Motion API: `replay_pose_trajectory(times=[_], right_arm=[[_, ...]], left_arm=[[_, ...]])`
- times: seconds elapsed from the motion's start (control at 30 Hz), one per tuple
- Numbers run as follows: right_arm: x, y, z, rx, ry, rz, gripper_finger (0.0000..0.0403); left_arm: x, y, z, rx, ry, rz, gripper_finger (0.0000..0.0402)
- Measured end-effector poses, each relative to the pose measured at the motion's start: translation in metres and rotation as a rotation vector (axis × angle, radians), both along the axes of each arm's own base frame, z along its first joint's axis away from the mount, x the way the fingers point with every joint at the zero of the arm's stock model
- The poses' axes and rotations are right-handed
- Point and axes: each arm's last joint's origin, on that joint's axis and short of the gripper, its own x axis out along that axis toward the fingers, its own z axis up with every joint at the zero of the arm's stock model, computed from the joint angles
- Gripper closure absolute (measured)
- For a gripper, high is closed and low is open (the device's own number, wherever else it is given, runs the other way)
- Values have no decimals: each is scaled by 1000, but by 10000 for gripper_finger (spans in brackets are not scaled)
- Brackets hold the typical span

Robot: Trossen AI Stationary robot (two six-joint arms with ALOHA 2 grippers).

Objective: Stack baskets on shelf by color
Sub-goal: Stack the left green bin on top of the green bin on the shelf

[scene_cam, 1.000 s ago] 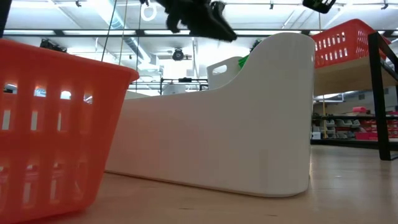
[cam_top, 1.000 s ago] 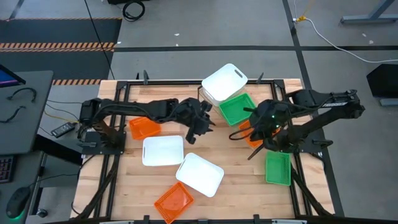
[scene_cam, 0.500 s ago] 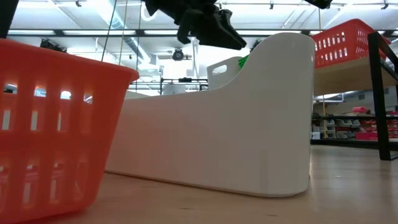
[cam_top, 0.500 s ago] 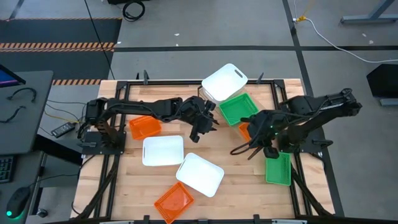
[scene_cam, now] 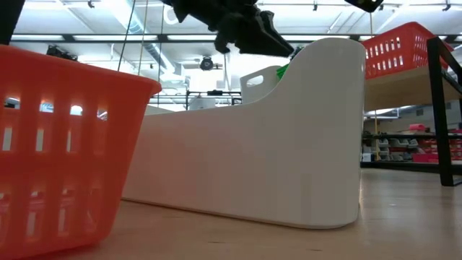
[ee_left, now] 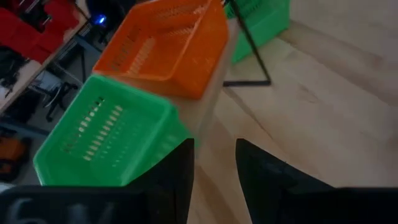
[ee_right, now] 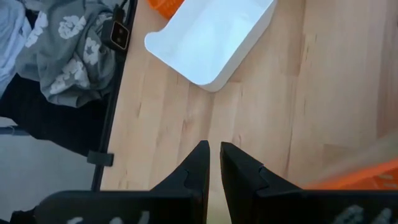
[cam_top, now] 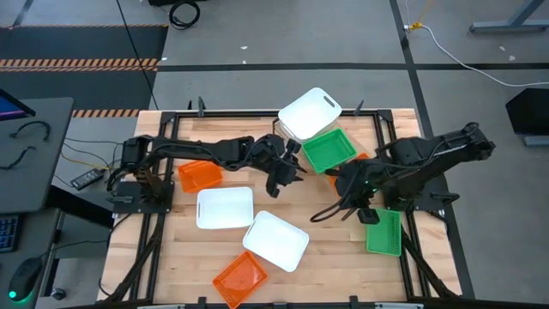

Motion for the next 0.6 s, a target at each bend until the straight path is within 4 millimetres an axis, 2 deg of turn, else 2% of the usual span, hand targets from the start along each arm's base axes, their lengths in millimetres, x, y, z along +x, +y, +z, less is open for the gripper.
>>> replay_pose_trajectory(times=[0.43,0.6], right_arm=[[7,3,-2,10,-14,6,358],[6,6,-2,8,-14,22,358]], left_arm=[[22,5,-33,112,-8,90,276],[25,5,-32,114,-45,90,276]])
